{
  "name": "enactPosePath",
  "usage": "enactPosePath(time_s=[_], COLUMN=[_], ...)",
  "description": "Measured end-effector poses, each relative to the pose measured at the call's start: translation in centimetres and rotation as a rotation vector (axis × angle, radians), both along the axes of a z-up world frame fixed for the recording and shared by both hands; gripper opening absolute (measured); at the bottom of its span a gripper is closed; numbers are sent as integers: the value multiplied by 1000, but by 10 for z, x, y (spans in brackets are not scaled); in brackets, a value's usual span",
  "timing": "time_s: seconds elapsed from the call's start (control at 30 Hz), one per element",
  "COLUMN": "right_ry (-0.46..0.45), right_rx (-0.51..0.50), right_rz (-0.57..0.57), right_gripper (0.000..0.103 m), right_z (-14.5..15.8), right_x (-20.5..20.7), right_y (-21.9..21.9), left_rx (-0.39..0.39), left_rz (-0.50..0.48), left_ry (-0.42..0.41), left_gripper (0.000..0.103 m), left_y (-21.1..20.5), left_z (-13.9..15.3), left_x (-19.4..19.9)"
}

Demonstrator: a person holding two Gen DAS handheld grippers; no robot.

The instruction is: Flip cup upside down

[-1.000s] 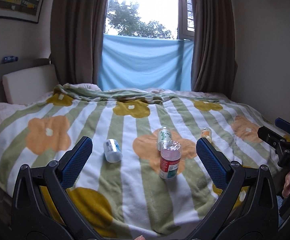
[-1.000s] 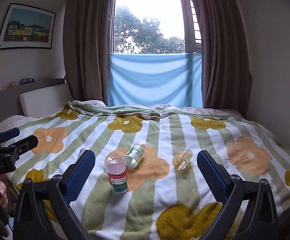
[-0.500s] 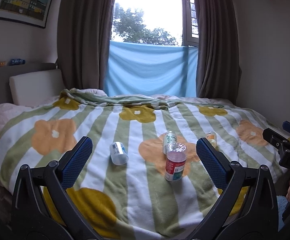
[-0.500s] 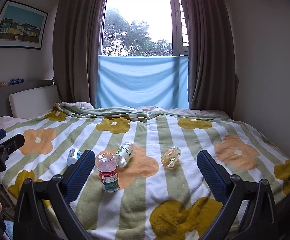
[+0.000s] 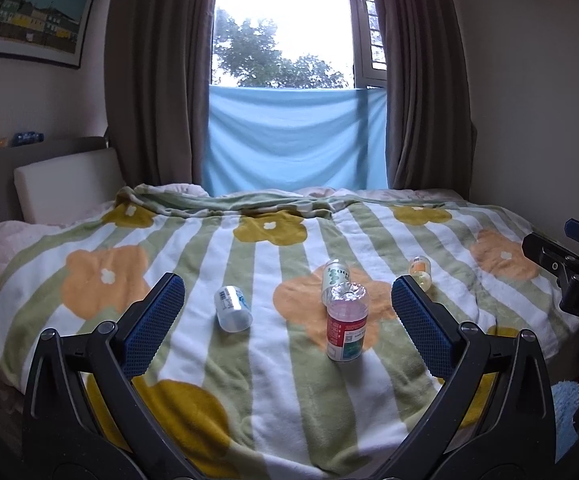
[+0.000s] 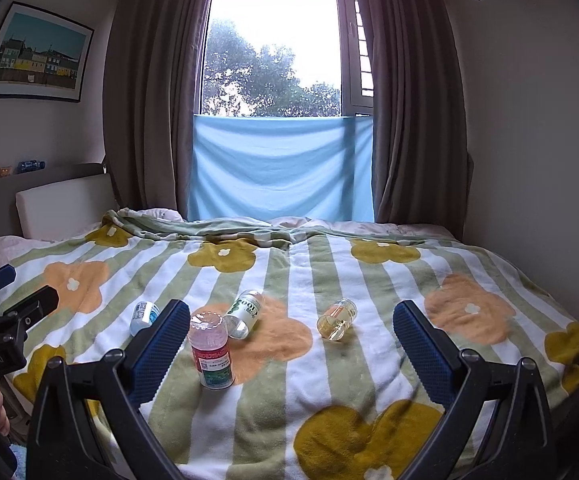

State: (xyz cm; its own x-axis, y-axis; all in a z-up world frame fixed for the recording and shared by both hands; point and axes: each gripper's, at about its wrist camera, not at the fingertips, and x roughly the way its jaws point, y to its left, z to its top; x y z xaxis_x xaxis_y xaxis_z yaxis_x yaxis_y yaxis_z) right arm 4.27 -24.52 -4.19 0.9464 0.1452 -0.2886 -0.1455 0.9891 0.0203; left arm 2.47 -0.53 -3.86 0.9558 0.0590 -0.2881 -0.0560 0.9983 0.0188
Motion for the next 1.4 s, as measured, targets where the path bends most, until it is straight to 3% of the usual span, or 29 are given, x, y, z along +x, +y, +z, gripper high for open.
enactPosePath(time_s=[1.4], right_ry=[-15], right_rx=[-1], right_rz=[-3], right_gripper=[102], right_z=[5], right_x=[0], right_y=[0], left_rx=[49], left_rz=[-15], left_ry=[-60], left_gripper=[103], left_y=[-15], left_z=[2], left_x=[-6])
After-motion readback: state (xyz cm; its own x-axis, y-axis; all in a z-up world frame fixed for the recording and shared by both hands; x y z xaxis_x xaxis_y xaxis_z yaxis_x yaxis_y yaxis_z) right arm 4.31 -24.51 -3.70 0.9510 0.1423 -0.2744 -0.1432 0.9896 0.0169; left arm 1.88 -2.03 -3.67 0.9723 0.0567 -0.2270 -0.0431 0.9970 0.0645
